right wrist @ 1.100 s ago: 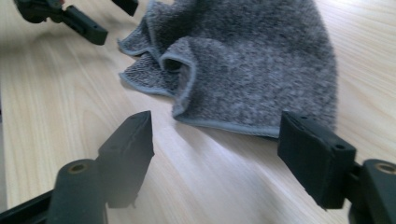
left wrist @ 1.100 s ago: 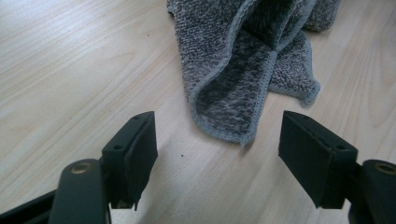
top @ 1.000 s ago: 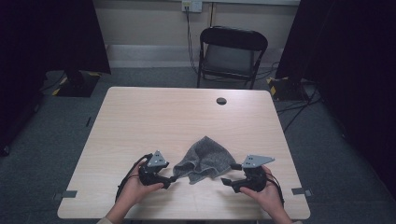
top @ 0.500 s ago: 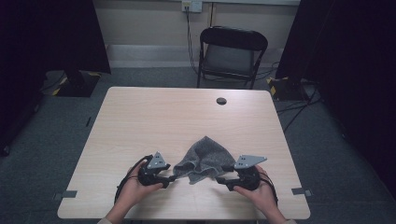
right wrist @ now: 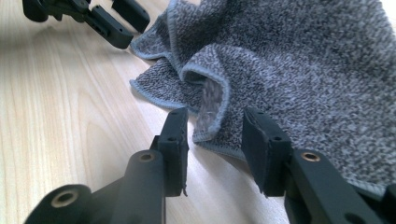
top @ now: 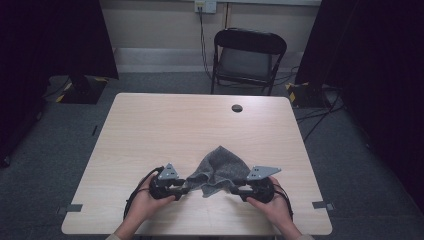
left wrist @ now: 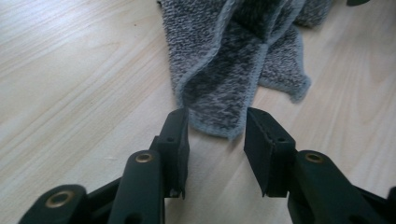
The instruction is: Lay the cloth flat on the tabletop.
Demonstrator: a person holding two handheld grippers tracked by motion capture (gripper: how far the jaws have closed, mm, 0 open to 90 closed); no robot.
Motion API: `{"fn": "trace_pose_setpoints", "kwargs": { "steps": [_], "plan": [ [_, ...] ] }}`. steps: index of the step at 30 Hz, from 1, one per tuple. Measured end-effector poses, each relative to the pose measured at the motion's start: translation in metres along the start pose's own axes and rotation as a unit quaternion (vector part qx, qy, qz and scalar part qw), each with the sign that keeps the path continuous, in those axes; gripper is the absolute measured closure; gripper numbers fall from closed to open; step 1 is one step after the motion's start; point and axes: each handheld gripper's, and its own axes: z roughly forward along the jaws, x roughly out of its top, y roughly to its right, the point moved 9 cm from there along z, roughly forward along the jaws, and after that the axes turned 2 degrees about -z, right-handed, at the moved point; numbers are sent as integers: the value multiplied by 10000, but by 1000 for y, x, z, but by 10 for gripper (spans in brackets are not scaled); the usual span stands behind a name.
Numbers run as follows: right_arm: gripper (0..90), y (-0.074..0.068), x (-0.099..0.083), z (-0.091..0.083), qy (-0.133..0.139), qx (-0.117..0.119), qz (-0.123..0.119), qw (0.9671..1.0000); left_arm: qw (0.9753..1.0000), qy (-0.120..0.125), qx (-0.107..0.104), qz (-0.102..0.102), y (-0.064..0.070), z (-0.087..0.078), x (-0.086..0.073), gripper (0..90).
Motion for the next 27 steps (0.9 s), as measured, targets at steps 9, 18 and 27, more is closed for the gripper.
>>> {"fn": "trace_pose_setpoints", "kwargs": {
  "steps": [9,18,27],
  "plan": [
    [740,1,0,-4,114,74,166,9998,9999,-38,52,-106,-2,-1,-1,676],
    [847,-1,-2,-3,61,159,130,9998,9998,-18,110,-156,-7,-2,-1,790],
    [889,-3,-1,-4,93,223,121,9996,9992,-141,101,-360,-12,-5,-4,900]
  ]
}}
